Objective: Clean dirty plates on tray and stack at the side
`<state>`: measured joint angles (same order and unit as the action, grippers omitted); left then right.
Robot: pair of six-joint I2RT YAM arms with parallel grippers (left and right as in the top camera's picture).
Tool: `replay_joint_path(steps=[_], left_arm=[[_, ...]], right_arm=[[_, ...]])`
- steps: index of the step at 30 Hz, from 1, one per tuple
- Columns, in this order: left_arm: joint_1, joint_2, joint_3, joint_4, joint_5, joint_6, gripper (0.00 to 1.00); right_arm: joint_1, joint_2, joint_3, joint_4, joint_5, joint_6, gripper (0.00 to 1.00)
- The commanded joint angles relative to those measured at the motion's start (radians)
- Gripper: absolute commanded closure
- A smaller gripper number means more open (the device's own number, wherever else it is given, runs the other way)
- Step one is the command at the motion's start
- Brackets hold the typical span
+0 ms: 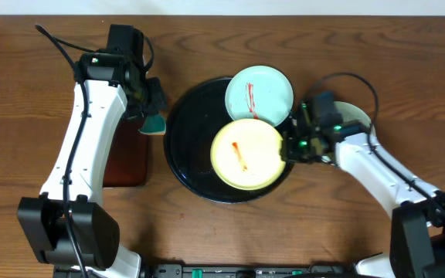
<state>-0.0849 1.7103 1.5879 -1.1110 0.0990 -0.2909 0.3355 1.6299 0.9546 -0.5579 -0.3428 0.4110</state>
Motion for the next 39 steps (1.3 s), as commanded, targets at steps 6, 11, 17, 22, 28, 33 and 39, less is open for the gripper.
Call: replay_joint_path(steps=[6, 11, 17, 22, 28, 33, 39], left_arm=[[0.003, 0.008, -0.013, -0.003, -0.001, 0.009, 0.93], [0.000, 0.008, -0.013, -0.003, -0.001, 0.009, 0.93], [-0.024, 0.009, -0.013, -0.002, -0.001, 0.009, 0.92], [-0.066, 0.009, -0.013, 0.000, -0.002, 0.009, 0.93], [-0.109, 0.009, -0.032, 0.002, -0.001, -0.008, 0.92], [-0.155, 0.009, -0.119, 0.068, -0.001, -0.111, 0.92], [-0.229, 0.009, -0.293, 0.266, -0.001, -0.194, 0.93]], right_arm=[[0.218, 0.126, 0.022, 0.122, 0.128, 0.367, 0.99], [0.233, 0.156, 0.022, 0.122, 0.168, 0.378, 0.97], [0.229, 0.165, 0.022, 0.167, 0.214, 0.355, 0.75], [0.227, 0.213, 0.022, 0.210, 0.203, 0.299, 0.79], [0.216, 0.231, 0.022, 0.214, 0.180, 0.279, 0.99], [0.216, 0.231, 0.022, 0.214, 0.180, 0.280, 0.99], [0.216, 0.231, 0.022, 0.210, 0.180, 0.280, 0.99]])
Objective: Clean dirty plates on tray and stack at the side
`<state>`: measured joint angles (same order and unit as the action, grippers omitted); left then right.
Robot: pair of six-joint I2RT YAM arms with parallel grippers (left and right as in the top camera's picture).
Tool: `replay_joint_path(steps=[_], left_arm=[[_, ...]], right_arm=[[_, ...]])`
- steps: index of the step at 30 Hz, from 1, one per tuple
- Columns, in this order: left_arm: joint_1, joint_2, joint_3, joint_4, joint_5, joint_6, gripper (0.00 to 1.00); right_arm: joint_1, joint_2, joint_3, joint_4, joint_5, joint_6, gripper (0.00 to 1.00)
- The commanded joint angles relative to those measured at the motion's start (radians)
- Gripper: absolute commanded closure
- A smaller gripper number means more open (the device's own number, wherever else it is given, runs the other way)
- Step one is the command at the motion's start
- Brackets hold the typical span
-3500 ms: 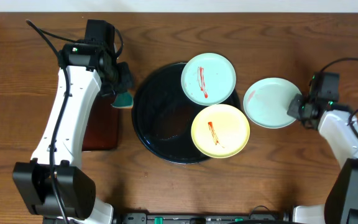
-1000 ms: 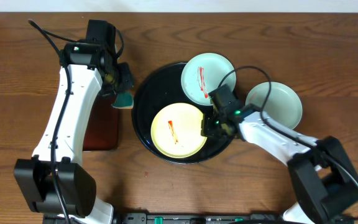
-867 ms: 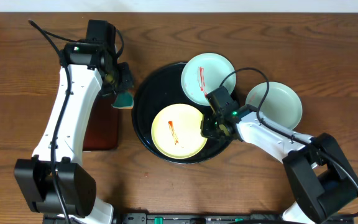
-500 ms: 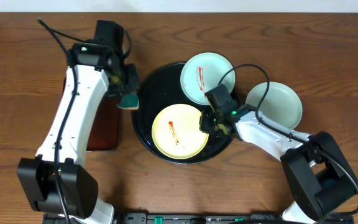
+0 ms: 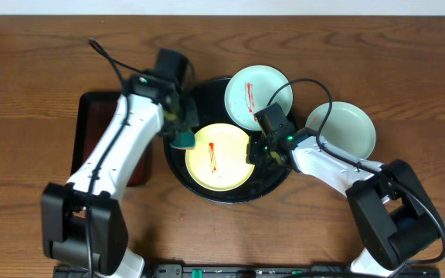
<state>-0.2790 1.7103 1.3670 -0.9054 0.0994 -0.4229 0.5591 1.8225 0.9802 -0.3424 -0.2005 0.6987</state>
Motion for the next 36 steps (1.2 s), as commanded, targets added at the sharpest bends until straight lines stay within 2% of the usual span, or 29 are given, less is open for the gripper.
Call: replay_joint_path(steps=[1, 7, 15, 21, 25, 29, 36], left_arm=[[-0.042, 0.009, -0.089, 0.084, -0.002, -0.062, 0.93], [-0.090, 0.018, -0.202, 0.227, -0.002, -0.062, 0.93], [-0.099, 0.122, -0.216, 0.271, 0.015, -0.084, 0.93], [-0.138, 0.200, -0.216, 0.258, 0.107, -0.088, 0.93], [-0.182, 0.228, -0.216, 0.261, 0.226, -0.082, 0.93], [-0.206, 0.223, -0.215, 0.266, 0.363, 0.011, 0.92], [-0.192, 0.223, -0.213, 0.253, 0.466, 0.039, 0.93]], right_arm=[[-0.008, 0.039, -0.003, -0.006, 0.038, -0.008, 0.99], [-0.008, 0.039, -0.003, -0.009, 0.038, -0.008, 0.99], [-0.008, 0.039, -0.003, -0.010, 0.039, -0.008, 0.99], [-0.008, 0.039, -0.003, -0.010, 0.039, -0.008, 0.99], [-0.008, 0.039, -0.003, -0.013, 0.039, -0.009, 0.99], [-0.008, 0.039, -0.003, -0.013, 0.039, -0.009, 0.99], [-0.008, 0.039, -0.003, -0.014, 0.039, -0.009, 0.99]])
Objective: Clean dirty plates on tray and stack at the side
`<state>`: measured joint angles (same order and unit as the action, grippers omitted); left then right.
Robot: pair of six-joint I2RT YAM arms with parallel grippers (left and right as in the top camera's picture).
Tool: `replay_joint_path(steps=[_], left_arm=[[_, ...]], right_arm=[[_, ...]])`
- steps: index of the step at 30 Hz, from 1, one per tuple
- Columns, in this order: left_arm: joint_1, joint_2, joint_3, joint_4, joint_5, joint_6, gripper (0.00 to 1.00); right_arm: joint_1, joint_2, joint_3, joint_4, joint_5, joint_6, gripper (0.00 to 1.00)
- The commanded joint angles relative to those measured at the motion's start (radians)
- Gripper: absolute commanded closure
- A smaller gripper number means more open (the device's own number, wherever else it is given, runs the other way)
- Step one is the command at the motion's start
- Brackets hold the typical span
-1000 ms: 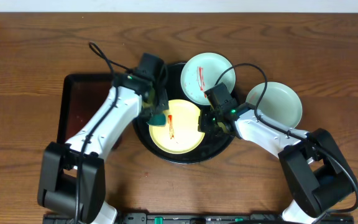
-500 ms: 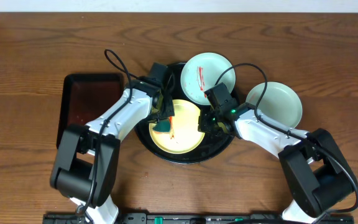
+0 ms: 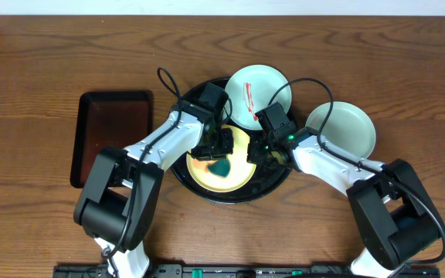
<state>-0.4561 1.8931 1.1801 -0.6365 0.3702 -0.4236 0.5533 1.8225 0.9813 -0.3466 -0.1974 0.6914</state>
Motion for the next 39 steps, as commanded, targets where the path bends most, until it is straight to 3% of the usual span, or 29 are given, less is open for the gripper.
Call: replay_joint_path(steps=[1, 4, 7, 10, 14, 18, 23, 27, 31, 39], left_arm=[[-0.013, 0.040, -0.024, -0.017, 0.227, 0.058, 0.92], [-0.011, 0.040, -0.022, -0.018, 0.285, 0.076, 0.93], [-0.011, 0.040, -0.021, -0.020, 0.251, 0.098, 0.92], [-0.008, 0.040, -0.012, -0.021, 0.089, 0.080, 0.93], [-0.008, 0.039, 0.016, -0.037, -0.246, -0.038, 0.93], [-0.008, 0.024, 0.053, -0.055, -0.459, -0.100, 0.93], [-0.008, 0.014, 0.056, -0.055, -0.595, -0.135, 0.93], [-0.008, 0.014, 0.056, -0.071, -0.558, -0.134, 0.93], [-0.008, 0.015, 0.052, -0.108, -0.410, -0.089, 0.93], [-0.008, 0.014, 0.052, -0.124, 0.019, 0.171, 0.93]], right_arm=[[-0.002, 0.039, -0.005, -0.010, 0.036, -0.002, 0.99], [-0.002, 0.039, -0.005, -0.009, 0.036, -0.002, 0.99], [-0.002, 0.039, -0.005, -0.010, 0.036, -0.002, 0.99], [-0.002, 0.039, -0.005, -0.010, 0.036, -0.002, 0.99], [-0.002, 0.039, -0.005, -0.010, 0.036, -0.002, 0.99], [-0.002, 0.039, -0.005, -0.009, 0.036, -0.002, 0.99], [-0.002, 0.039, -0.005, -0.009, 0.036, -0.002, 0.99], [-0.002, 0.039, -0.005, -0.009, 0.036, -0.002, 0.99], [-0.002, 0.039, -0.005, -0.009, 0.036, -0.002, 0.99], [-0.002, 0.039, -0.005, -0.009, 0.036, -0.002, 0.99]])
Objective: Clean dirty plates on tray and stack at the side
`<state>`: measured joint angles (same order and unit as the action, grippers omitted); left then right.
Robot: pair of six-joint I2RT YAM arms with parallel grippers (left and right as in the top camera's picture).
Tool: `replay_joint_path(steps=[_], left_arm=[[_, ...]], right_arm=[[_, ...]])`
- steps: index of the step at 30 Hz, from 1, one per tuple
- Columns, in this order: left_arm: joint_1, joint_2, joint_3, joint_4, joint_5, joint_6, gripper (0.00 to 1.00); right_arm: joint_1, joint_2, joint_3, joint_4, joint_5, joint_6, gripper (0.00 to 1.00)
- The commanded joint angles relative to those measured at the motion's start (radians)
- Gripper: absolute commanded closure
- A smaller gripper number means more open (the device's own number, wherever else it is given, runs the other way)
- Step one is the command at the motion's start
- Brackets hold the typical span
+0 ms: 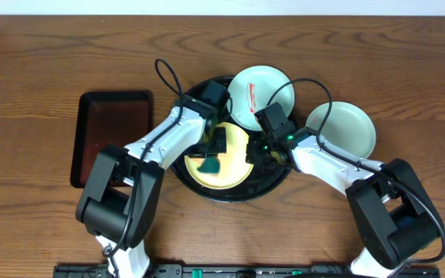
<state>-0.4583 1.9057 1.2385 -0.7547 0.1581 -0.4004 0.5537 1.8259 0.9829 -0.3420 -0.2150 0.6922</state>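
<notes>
A yellow plate (234, 166) lies in the round black tray (182, 171). My left gripper (209, 158) presses a teal sponge (208, 165) onto its middle, shut on the sponge. My right gripper (255, 157) is at the yellow plate's right rim and seems to be shut on it, though the jaws are small in this view. A pale green plate (265, 93) with a red streak leans on the tray's far right rim. A clean pale green plate (344, 127) lies on the table to the right.
A dark rectangular tray (107, 131) lies on the left of the wooden table. Cables loop above both arms near the round tray.
The sponge in my left gripper has shifted slightly left and nearer on the yellow plate. The orange-red smear beside it no longer shows. My right gripper has stayed put.
My left gripper held the sponge over the dark tray while the right held the yellow plate's right rim. Then the plate lay further left, sponge at its edge. Then the sponge sat on the stain; now no stain shows.
</notes>
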Motion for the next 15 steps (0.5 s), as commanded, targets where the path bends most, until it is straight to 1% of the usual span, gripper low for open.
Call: replay_joint_path(steps=[1, 7, 9, 11, 12, 15], left_arm=[[-0.006, 0.002, -0.006, 0.004, 0.254, 0.162, 0.93], [-0.006, 0.002, -0.006, 0.105, 0.259, 0.164, 0.93], [-0.006, 0.002, -0.006, 0.151, 0.216, 0.163, 0.93], [-0.006, 0.002, -0.006, 0.174, 0.140, 0.152, 0.92], [-0.006, 0.002, -0.006, 0.182, 0.039, 0.137, 0.92], [-0.006, 0.002, -0.006, 0.176, -0.144, 0.117, 0.93]], right_arm=[[-0.002, 0.035, -0.006, -0.013, 0.054, -0.003, 0.99], [-0.002, 0.035, -0.006, -0.017, 0.054, -0.003, 0.99], [-0.002, 0.035, -0.006, -0.017, 0.054, -0.002, 0.99], [-0.002, 0.035, -0.006, -0.017, 0.055, -0.002, 0.99], [-0.002, 0.035, -0.006, -0.017, 0.057, -0.002, 0.99], [-0.002, 0.035, -0.006, -0.018, 0.061, -0.002, 0.99]])
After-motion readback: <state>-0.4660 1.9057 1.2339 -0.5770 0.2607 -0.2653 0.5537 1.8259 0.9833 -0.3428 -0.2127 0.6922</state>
